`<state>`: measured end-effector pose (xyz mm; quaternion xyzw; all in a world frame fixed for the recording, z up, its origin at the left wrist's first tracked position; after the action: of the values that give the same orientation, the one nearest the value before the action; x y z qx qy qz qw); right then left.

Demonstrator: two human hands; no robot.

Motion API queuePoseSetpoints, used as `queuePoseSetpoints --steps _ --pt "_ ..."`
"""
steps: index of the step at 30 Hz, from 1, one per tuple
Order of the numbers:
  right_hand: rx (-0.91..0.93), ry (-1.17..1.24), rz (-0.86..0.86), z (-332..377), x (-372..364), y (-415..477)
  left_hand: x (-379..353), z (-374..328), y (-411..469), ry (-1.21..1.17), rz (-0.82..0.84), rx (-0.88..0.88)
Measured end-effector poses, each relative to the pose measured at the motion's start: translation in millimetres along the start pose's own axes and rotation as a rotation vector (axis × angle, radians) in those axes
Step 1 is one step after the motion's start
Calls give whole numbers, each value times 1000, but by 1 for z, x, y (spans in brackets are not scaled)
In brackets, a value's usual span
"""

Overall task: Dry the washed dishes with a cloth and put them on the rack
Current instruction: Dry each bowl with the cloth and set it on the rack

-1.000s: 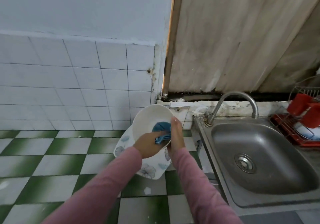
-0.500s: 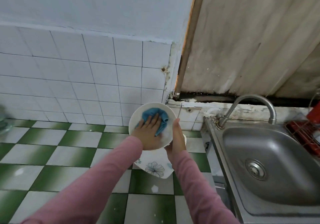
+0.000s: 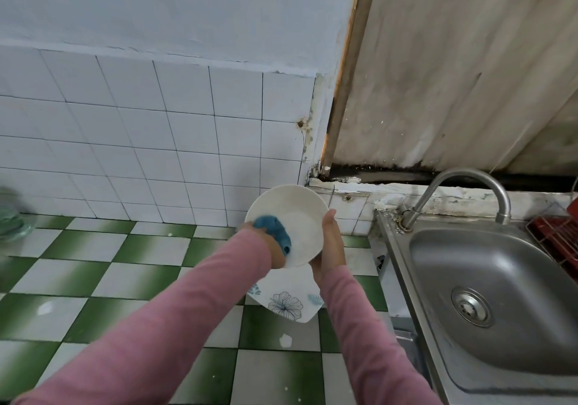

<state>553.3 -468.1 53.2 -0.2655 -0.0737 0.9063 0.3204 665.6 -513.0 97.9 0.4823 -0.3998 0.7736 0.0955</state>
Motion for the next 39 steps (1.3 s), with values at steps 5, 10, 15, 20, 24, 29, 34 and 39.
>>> queuePoseSetpoints --steps 5,10,15,20,24,29,34,39 --pt "14 23 44 4 -4 3 1 17 21 73 -351 155" --pt "-8 -57 112 3 -13 -1 10 17 20 -194 -699 67" --pt "-120 -57 121 -11 -24 -11 26 -1 33 -529 -624 -277" --pt "-170 23 40 -7 -24 -6 21 -29 11 -883 -293 -458" --pt "-175 -34 3 -7 -21 -6 -2 -22 15 -347 -159 -342" --pt "14 -115 33 14 -14 -4 -15 3 15 -243 -186 -83" --pt "49 -134 -30 26 -8 -6 -10 -6 -6 -208 -226 -222" --pt "39 -147 -43 28 -6 1 -4 -14 -10 -143 -492 -311"
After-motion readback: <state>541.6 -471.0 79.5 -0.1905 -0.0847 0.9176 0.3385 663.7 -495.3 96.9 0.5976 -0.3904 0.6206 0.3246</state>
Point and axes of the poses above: each hand's wrist, its own y-axis towards the middle knuckle, its own x-axis out of the back of the hand, z = x × y, the point moved 7 cm from there along y, towards the middle knuckle, and after that the axes turned 3 degrees about -z, right-handed, at the moved point
